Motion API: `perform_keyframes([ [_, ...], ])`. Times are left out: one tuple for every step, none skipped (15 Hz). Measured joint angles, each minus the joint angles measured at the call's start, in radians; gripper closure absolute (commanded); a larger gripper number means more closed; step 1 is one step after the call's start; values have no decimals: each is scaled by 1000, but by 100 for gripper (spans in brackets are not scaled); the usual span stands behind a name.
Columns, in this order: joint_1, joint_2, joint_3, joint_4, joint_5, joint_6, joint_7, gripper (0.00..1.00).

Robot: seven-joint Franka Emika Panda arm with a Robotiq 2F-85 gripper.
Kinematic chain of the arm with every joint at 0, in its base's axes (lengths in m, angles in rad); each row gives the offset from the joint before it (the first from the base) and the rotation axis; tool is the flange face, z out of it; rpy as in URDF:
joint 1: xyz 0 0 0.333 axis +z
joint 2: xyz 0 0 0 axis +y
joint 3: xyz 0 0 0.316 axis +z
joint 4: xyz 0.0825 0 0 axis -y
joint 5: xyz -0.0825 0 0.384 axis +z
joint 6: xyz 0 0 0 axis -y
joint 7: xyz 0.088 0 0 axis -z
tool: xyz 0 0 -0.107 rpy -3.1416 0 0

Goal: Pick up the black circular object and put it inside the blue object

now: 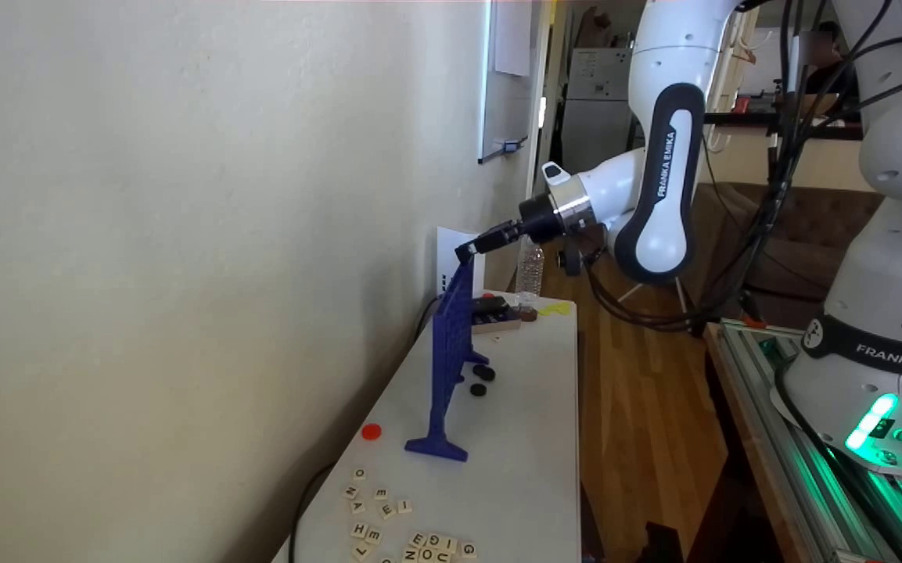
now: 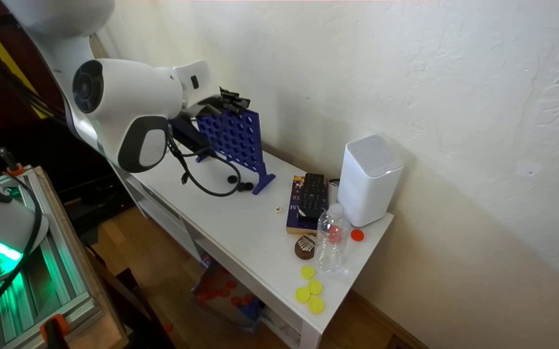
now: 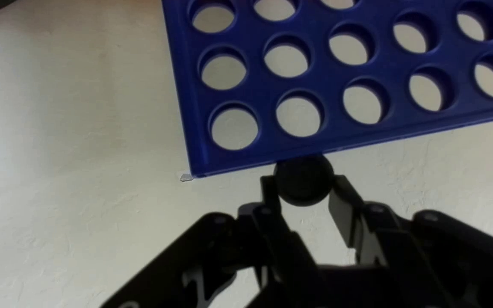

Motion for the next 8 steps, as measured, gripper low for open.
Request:
perform_keyframes([
  [-19, 7, 17, 0, 0, 0, -16, 90],
  [-37, 14, 33, 0, -1, 1, -31, 90],
  [-57, 22, 51, 1, -1, 1, -48, 90],
  [-79, 30, 71, 1, -1, 1, -67, 90],
  [-99, 39, 89, 2, -1, 1, -85, 90],
  [-119, 49, 107, 3, -2, 1, -105, 90],
  [-138, 57, 124, 3, -2, 1, -125, 90],
  [-156, 67, 140, 3, -2, 1, -145, 90],
])
